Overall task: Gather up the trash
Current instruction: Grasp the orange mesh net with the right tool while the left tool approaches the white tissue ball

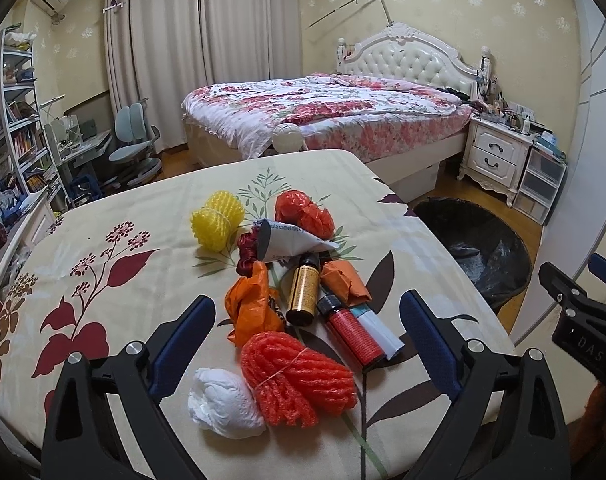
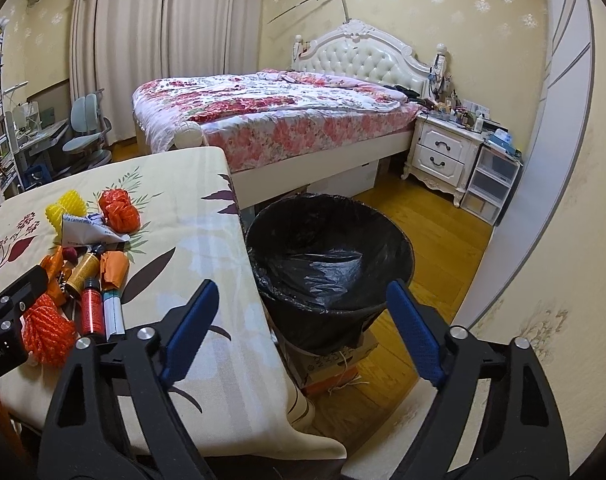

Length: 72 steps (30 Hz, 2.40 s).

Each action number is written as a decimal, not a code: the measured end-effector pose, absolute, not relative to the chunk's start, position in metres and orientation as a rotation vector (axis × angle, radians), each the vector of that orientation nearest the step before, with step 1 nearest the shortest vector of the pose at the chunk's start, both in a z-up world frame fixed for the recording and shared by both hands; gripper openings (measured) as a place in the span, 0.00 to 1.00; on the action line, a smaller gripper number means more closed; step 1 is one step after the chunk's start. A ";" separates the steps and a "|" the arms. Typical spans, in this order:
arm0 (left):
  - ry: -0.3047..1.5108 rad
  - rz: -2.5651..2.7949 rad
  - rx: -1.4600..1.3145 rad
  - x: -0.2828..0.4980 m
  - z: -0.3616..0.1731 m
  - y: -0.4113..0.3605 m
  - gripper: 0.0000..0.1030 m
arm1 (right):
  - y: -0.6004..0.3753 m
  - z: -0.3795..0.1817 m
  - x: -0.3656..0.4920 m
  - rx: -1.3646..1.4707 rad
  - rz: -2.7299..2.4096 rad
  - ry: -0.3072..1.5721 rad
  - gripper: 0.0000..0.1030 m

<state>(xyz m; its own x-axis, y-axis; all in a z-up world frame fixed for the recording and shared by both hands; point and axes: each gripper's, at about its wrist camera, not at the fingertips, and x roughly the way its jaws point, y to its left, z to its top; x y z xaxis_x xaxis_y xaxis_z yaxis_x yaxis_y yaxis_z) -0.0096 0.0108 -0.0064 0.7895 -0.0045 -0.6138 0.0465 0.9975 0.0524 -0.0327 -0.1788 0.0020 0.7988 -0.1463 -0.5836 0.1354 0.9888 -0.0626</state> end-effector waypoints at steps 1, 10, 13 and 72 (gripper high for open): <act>0.665 -0.023 0.068 -0.010 -0.007 0.015 0.89 | -0.178 0.001 -0.032 -0.012 -0.142 0.636 0.78; 0.702 0.018 0.057 -0.015 -0.012 0.053 0.87 | -0.157 0.002 -0.027 -0.022 -0.065 0.671 0.69; 0.708 0.032 0.046 -0.017 -0.012 0.065 0.87 | -0.148 0.000 -0.026 -0.030 -0.040 0.684 0.69; 0.771 0.213 -0.101 -0.049 -0.039 0.168 0.86 | 0.004 -0.028 -0.028 -0.157 0.451 0.840 0.42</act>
<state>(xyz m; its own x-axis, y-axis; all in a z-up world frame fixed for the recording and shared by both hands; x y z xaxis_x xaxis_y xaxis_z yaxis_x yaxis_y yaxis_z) -0.0488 0.1683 -0.0393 0.6968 0.1534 -0.7006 -0.2270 0.9738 -0.0126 -0.0279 0.0040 -0.0281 0.5797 0.3226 -0.7483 -0.4449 0.8946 0.0411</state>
